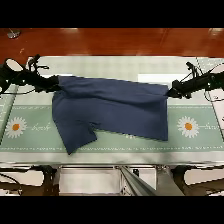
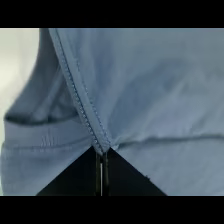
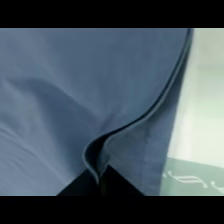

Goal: Fold the shirts.

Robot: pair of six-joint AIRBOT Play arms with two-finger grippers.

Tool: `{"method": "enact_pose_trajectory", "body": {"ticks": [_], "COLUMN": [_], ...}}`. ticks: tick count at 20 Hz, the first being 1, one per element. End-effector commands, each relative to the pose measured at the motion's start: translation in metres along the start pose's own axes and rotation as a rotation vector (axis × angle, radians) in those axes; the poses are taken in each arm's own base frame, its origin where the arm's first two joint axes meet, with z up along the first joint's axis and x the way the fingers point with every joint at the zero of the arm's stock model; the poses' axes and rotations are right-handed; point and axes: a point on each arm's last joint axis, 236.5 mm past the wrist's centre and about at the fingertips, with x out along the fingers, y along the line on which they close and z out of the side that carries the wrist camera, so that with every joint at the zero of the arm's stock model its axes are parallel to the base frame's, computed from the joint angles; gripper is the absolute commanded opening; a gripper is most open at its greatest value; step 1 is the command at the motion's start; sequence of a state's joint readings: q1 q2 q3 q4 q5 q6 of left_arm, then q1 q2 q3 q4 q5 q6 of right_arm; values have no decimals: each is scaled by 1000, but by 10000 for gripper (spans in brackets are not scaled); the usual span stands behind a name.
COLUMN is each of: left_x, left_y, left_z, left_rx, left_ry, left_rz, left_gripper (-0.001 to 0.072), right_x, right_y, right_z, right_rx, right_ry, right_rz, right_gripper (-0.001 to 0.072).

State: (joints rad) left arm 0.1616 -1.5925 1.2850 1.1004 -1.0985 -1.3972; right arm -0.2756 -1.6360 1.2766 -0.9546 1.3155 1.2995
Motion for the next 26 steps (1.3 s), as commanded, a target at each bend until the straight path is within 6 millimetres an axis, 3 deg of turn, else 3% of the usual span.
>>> {"method": "enact_pose_trajectory", "body": {"ticks": [1,2,4,6,9,12,14,17,19,21,26], "left_x": [-1,-8,-27,-46,-56,-52,-52,-43,-34,-25,3], "left_y": [4,9,23,34,53,75,71,74,59,46,7], "left_z": [-17,-18,-28,-46,-94,-158,-177,-191,-183,-181,-205], "left_rx": [-1,-35,-69,-97,-144,-265,-364,-504,-522,-467,-293], "left_ry": [87,104,162,210,240,249,172,73,16,10,157], "left_rz": [-12,6,40,48,42,-8,-127,-222,-307,-332,-345], "left_gripper": [493,702,702,702,702,702,702,702,702,702,701], "right_x": [5,-3,-24,-55,-84,-75,-61,-41,-27,-19,-17], "right_y": [-1,1,1,-11,-30,-32,-26,0,2,0,-2], "right_z": [-15,-20,-30,-39,-56,-101,-116,-136,-148,-156,-156], "right_rx": [44,41,42,30,48,92,127,153,179,196,206], "right_ry": [66,91,101,67,-74,-158,-253,-281,-253,-231,-233], "right_rz": [-2,8,14,-44,-102,-57,-31,102,139,142,143], "right_gripper": [487,630,631,631,631,630,630,630,629,627,627]}}
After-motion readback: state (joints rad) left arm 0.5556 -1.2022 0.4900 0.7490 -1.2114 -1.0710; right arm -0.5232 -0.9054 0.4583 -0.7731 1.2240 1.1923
